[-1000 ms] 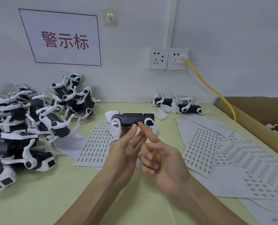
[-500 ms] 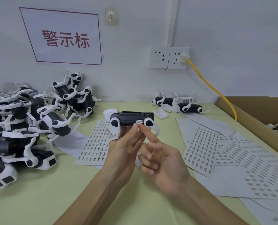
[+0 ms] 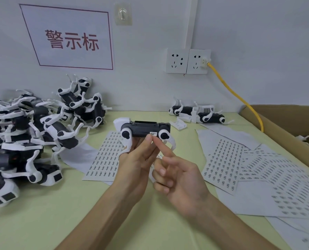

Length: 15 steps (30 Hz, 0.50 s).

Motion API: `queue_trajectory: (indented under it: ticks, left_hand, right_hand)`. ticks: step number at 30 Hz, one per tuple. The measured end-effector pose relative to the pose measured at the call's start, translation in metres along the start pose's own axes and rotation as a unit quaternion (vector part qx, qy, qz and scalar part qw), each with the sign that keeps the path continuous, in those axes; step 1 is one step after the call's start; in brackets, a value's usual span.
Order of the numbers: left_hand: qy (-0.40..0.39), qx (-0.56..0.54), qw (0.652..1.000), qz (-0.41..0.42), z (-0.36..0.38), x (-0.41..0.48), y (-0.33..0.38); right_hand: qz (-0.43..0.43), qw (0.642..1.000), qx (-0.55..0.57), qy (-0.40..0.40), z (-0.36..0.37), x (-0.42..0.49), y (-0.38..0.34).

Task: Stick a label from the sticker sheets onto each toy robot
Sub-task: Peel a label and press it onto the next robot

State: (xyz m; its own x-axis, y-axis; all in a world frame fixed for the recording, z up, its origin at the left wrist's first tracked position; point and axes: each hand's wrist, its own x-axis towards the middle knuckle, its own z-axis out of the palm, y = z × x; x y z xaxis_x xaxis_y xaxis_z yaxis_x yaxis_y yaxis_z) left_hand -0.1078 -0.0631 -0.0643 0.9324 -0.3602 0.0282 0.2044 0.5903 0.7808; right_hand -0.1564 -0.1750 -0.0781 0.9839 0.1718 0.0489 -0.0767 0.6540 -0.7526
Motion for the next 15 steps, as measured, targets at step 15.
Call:
queue_trajectory:
  ticks: [15]
  left_hand:
    - [0.001, -0.008, 1.0, 0.01, -0.0001, 0.0003, -0.0006]
  right_hand:
    - [0.005, 1.0, 0.009, 0.02, 0.0004, -0.0002, -0.0005]
